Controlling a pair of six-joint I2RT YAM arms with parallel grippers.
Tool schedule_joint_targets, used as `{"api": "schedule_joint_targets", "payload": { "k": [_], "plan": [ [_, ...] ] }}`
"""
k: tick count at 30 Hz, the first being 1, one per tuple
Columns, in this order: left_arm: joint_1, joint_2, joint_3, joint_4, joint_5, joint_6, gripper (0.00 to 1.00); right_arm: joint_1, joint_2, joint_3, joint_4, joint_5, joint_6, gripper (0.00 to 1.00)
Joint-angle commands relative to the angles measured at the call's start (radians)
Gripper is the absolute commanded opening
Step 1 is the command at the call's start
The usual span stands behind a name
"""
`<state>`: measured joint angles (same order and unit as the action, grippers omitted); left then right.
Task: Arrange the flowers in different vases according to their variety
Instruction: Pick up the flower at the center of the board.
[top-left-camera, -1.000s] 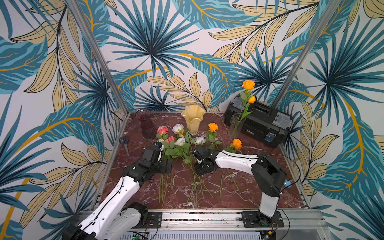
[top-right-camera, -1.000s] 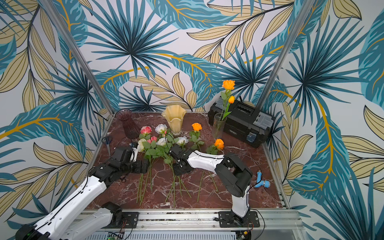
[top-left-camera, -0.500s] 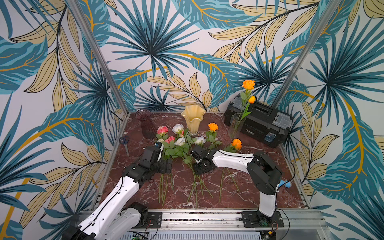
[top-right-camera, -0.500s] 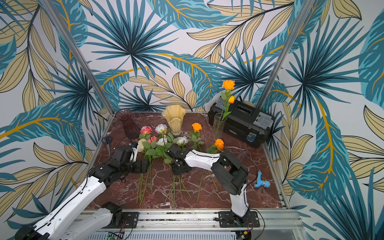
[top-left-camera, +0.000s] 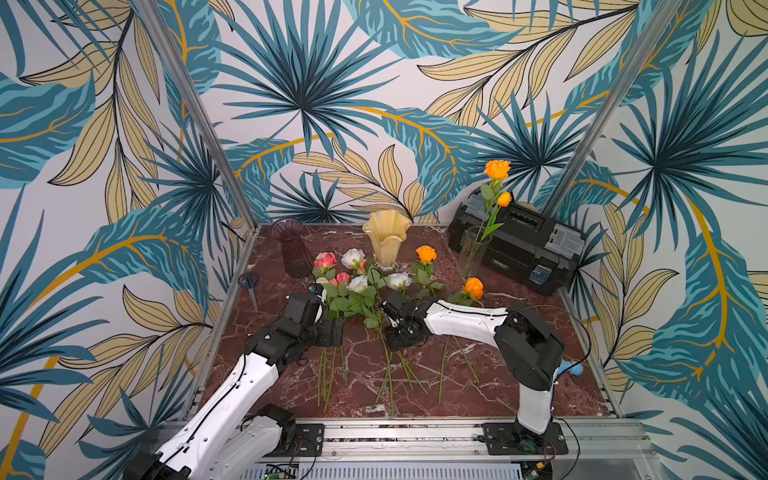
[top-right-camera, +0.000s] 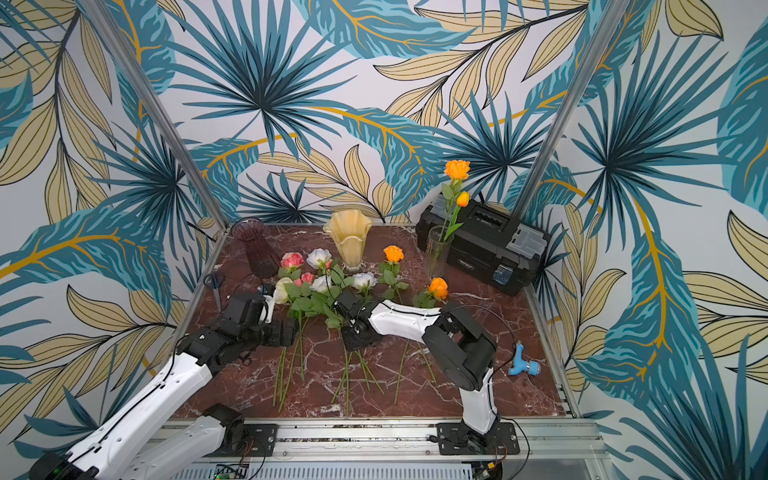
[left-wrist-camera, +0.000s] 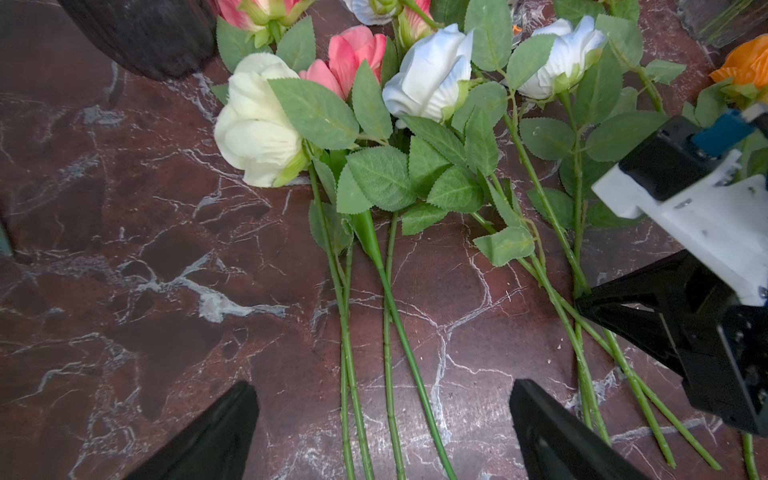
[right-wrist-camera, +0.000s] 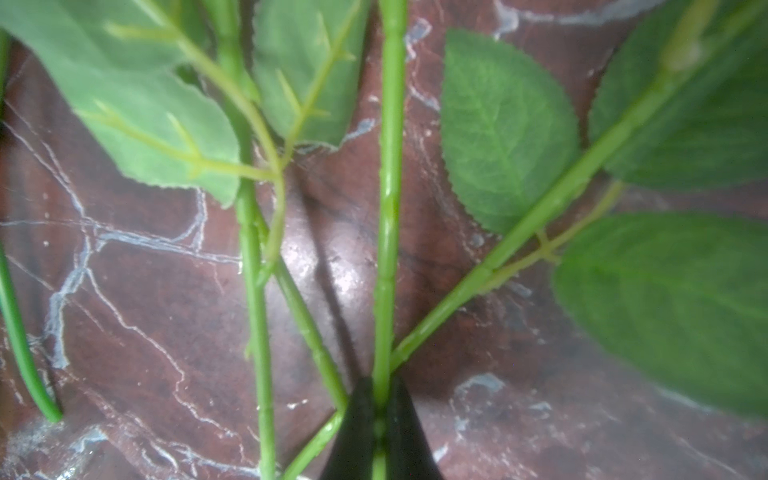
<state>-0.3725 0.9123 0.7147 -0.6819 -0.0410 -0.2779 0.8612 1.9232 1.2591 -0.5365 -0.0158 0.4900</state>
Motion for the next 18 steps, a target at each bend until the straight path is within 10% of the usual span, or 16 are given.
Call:
{"api": "schedule_joint_targets", "payload": {
  "k": [1,18],
  "plan": [
    [-0.003,-0.026,0.032,-0.011,-0.013,-0.002,1.00,0.002,-0.038,-0.030,-0.022,0.031,-0.005,0.04],
    [-0.005,-0.036,0.031,-0.004,-0.018,-0.003,1.00,0.002,-0.257,-0.087,-0.015,0.054,-0.006,0.00]
  ]
}}
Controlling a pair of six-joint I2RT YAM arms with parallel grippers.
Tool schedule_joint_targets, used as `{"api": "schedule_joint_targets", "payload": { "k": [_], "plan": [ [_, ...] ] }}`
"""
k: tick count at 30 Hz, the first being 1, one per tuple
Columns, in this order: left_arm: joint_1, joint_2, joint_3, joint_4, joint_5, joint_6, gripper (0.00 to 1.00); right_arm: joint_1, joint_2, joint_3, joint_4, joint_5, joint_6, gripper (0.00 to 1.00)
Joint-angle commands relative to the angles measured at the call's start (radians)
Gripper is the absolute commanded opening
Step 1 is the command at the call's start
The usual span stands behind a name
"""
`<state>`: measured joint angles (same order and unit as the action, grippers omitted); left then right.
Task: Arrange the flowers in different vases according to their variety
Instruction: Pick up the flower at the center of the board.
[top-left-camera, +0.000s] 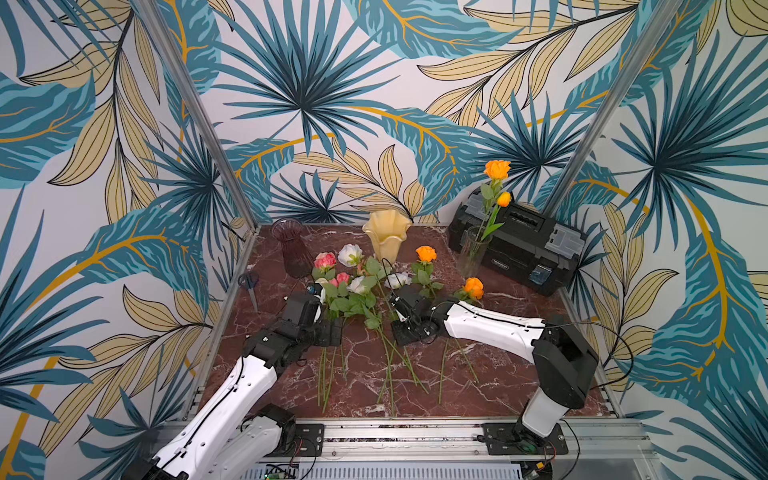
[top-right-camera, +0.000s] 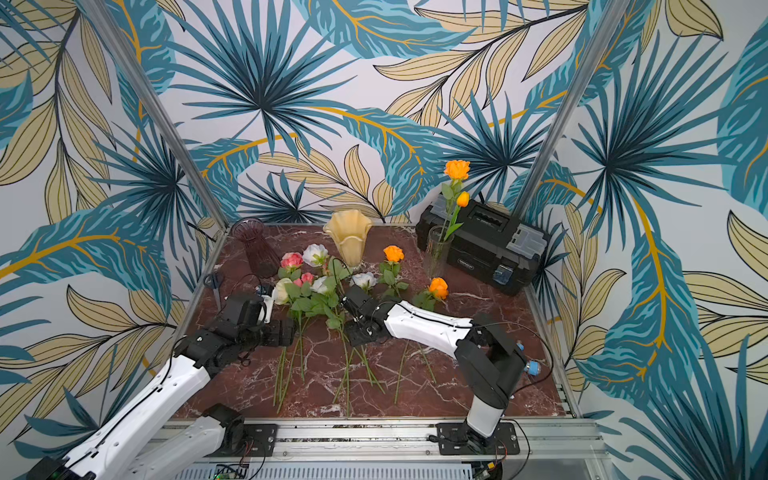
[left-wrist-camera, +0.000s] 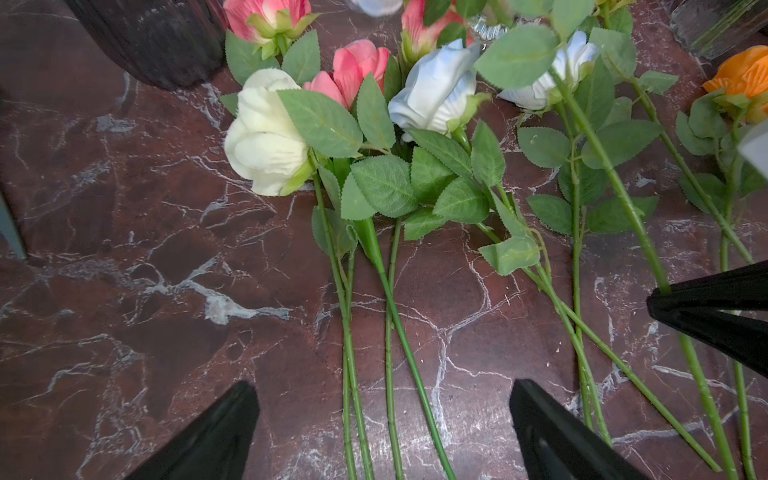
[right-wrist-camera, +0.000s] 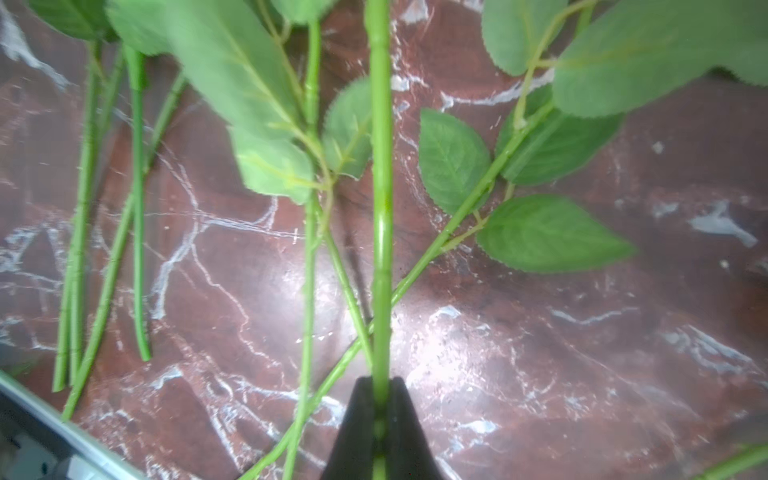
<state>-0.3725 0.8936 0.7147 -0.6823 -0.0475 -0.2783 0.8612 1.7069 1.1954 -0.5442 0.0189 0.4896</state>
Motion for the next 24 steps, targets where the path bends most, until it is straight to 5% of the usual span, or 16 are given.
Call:
{"api": "schedule_joint_targets", "payload": {
  "k": [1,15,24],
  "plan": [
    [-0.005,-0.018,0.031,-0.003,-0.013,-0.003,1.00,0.001,-0.054,-0.025,-0.007,0.022,-0.010,0.00],
    [-0.004,-0.025,0.029,0.003,0.001,-0.002,1.00,0.002,-0.305,0.022,0.006,0.182,-0.146,0.00],
    [-0.004,-0.032,0.028,0.014,0.054,0.019,1.00,-0.050,-0.257,0.207,0.181,0.254,-0.273,0.00]
  ]
}}
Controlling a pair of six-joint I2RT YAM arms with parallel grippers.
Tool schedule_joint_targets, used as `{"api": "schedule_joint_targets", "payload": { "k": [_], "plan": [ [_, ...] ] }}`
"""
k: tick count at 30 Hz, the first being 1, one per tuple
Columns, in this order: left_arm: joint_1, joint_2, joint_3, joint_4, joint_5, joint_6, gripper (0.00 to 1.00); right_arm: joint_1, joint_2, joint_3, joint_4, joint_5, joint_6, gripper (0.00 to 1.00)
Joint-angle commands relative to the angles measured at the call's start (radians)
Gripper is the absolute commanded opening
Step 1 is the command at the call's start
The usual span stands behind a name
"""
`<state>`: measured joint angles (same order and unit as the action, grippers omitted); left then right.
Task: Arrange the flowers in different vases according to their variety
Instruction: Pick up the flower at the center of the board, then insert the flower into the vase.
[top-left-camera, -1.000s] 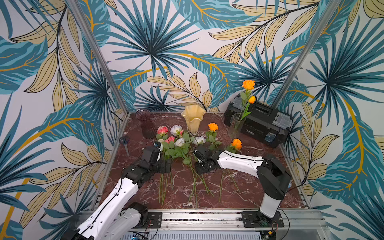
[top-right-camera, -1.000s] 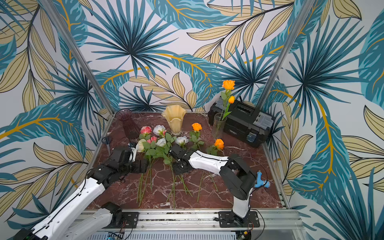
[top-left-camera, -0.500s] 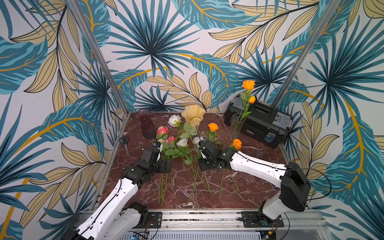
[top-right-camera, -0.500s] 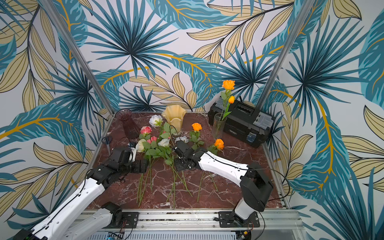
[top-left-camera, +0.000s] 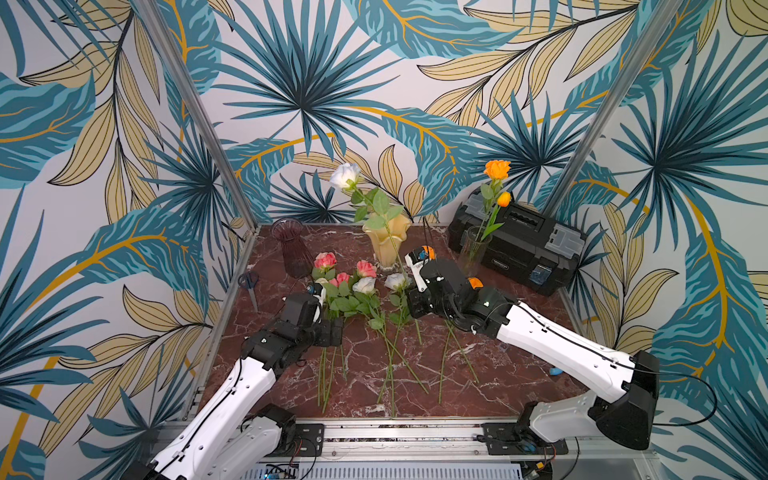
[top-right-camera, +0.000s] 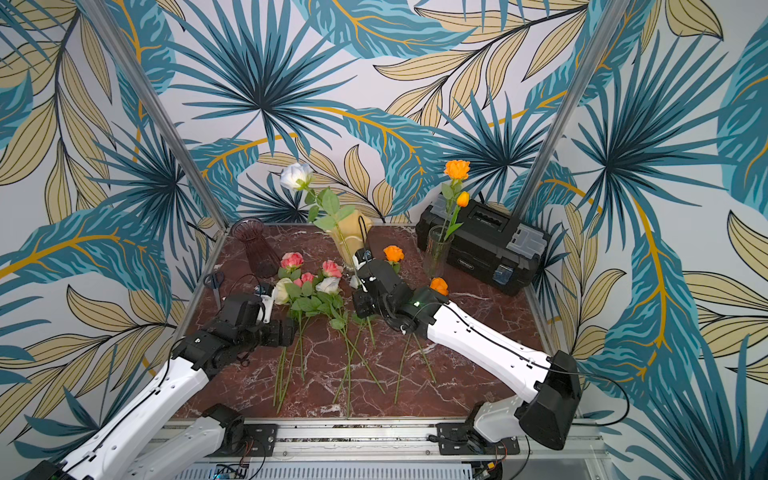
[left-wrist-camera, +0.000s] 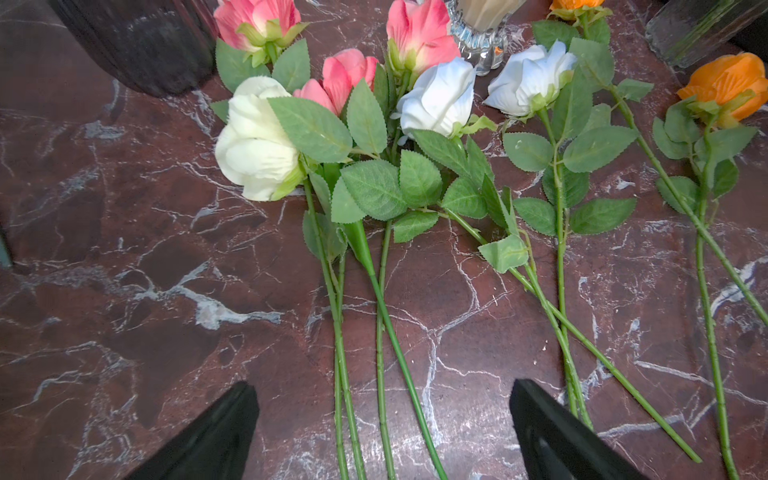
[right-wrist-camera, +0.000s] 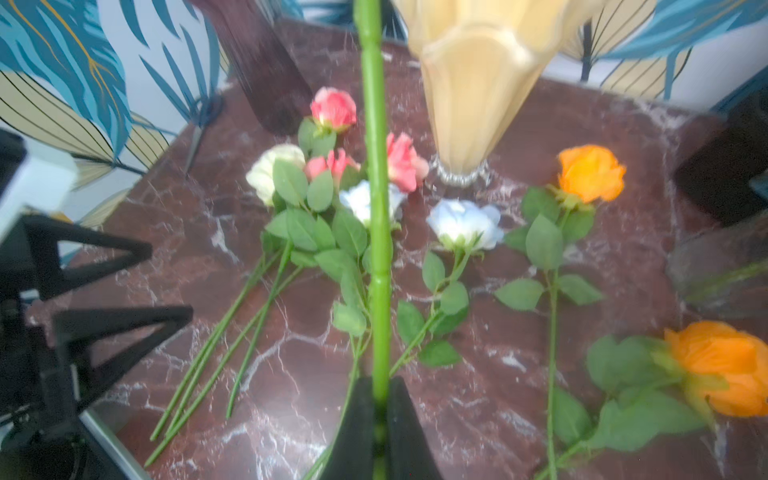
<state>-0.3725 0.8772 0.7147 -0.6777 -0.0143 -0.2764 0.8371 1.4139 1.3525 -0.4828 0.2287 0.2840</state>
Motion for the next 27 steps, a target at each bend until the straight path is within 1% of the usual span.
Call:
{"api": "schedule_joint_targets", "payload": {
  "k": [1,5,9,15,18,22,24,27],
  "plan": [
    [-0.004,-0.017,0.028,0.007,0.020,0.018,1.00,-0.051,0.063,0.087,0.145,0.042,-0.083,0.00],
    [-0.004,-0.019,0.025,0.009,0.021,0.017,1.00,-0.131,0.175,0.230,0.254,0.017,-0.118,0.00],
    [-0.003,-0.018,0.020,0.019,0.016,0.016,1.00,-0.197,0.322,0.420,0.371,-0.010,-0.138,0.00],
    [-0.004,-0.015,0.017,0.024,0.009,0.014,1.00,-0.243,0.557,0.747,0.380,-0.017,-0.177,0.00],
    [-0.004,-0.012,0.017,0.024,0.008,0.015,1.00,-0.256,0.639,0.848,0.398,0.003,-0.194,0.00],
    [-0.004,-0.012,0.016,0.023,0.008,0.015,1.00,-0.272,0.725,0.920,0.400,0.026,-0.193,0.00],
    [-0.003,-0.011,0.017,0.023,0.007,0.015,1.00,-0.275,0.739,0.904,0.413,0.034,-0.194,0.00],
    [-0.003,-0.010,0.017,0.024,0.005,0.016,1.00,-0.275,0.733,0.821,0.467,0.039,-0.180,0.00]
  ]
}}
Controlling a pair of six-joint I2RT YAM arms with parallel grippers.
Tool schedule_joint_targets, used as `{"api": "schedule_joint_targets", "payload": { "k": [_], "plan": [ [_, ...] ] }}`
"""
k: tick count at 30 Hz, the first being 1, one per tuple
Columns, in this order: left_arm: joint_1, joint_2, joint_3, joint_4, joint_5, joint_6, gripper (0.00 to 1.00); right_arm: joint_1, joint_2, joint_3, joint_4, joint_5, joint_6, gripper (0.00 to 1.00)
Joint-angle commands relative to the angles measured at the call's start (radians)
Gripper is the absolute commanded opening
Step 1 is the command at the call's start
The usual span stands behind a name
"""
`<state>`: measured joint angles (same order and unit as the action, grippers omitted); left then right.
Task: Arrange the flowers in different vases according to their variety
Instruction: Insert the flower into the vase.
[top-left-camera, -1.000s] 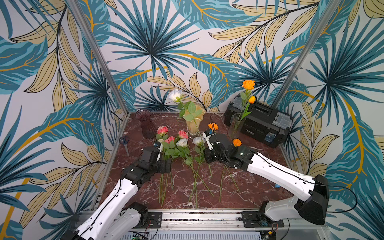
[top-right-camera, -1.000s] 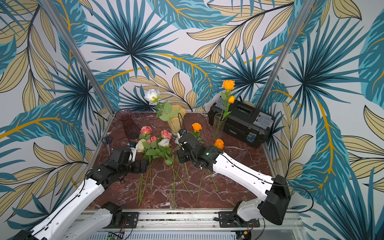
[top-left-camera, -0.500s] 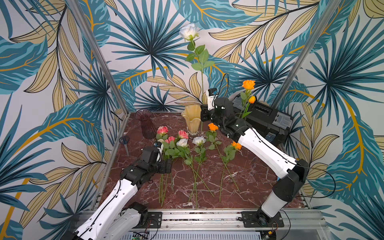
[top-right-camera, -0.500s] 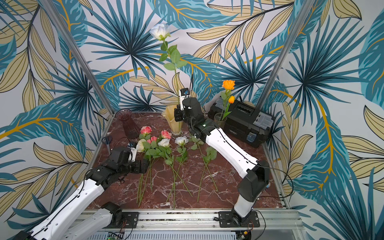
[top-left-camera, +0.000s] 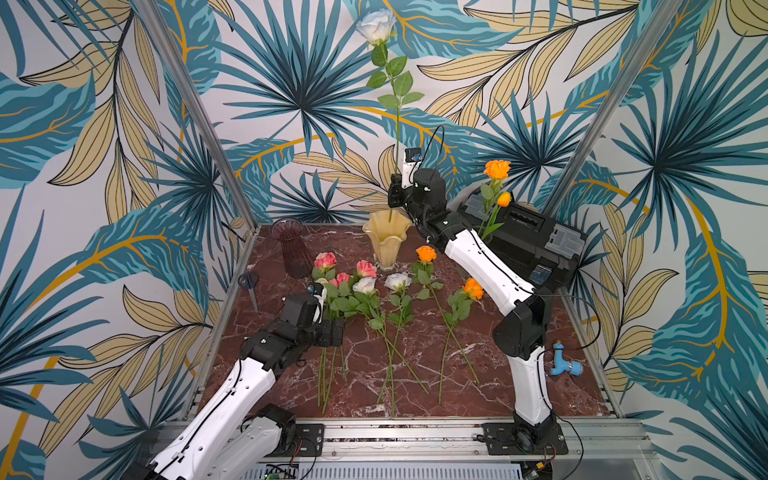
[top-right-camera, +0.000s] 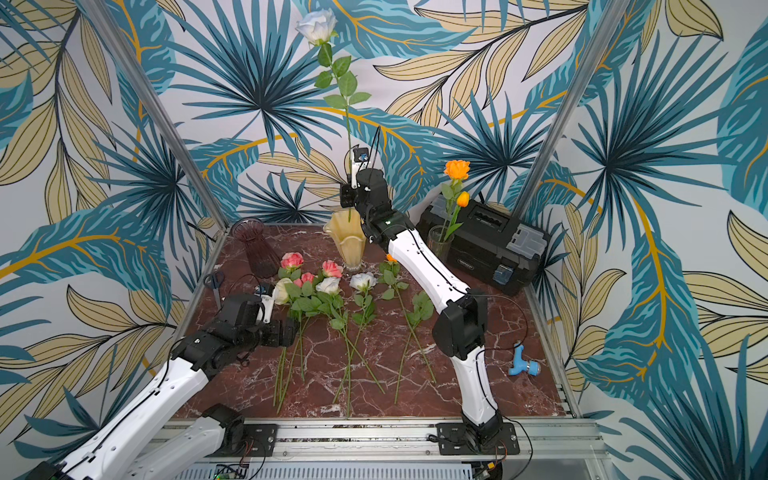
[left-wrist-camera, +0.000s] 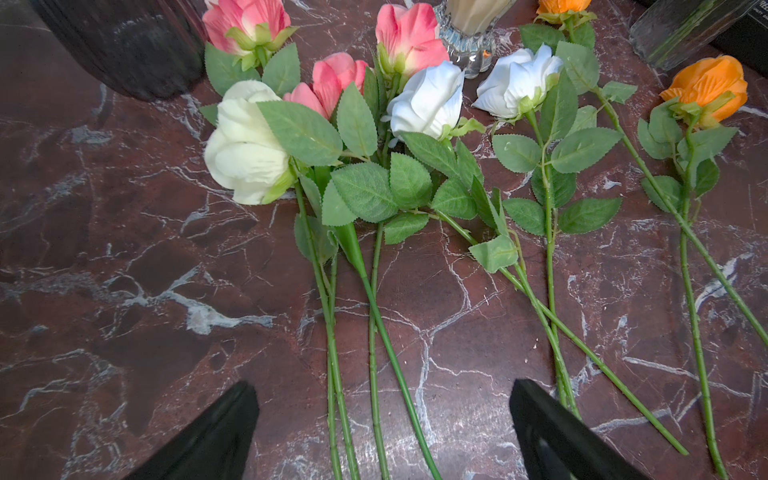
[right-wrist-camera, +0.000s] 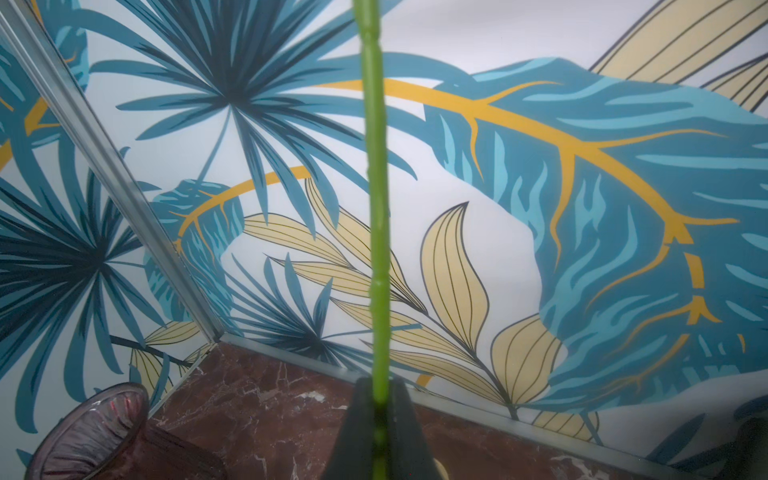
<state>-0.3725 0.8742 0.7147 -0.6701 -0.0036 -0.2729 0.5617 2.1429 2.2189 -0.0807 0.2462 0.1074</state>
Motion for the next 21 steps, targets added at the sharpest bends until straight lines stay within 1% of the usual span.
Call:
{"api": "schedule_joint_targets", "payload": {
  "k": [1,8,14,15,16,17,20,21],
  "plan": [
    [-0.005,-0.006,0.016,0.016,-0.006,0.012,1.00,0.001,-0.001,-0.075,0.080,0.020,0.001,0.00],
    [-0.004,-0.008,0.017,0.013,-0.011,0.012,1.00,0.004,-0.043,-0.300,0.199,0.024,0.054,0.00],
    [-0.005,-0.011,0.019,0.008,-0.016,0.008,1.00,0.013,-0.071,-0.417,0.243,0.033,0.082,0.00],
    [-0.005,-0.012,0.019,0.006,-0.015,0.009,1.00,0.015,-0.077,-0.430,0.246,0.035,0.082,0.05],
    [-0.004,-0.011,0.019,0.005,-0.016,0.009,1.00,0.017,-0.083,-0.444,0.252,0.038,0.083,0.09],
    [-0.005,-0.011,0.020,0.003,-0.016,0.009,1.00,0.018,-0.095,-0.464,0.267,0.037,0.081,0.15],
    [-0.005,-0.013,0.020,0.000,-0.016,0.007,1.00,0.020,-0.120,-0.500,0.283,0.039,0.081,0.42],
    [-0.004,-0.014,0.020,0.000,-0.016,0.007,1.00,0.019,-0.129,-0.511,0.287,0.040,0.079,0.50]
  ]
}}
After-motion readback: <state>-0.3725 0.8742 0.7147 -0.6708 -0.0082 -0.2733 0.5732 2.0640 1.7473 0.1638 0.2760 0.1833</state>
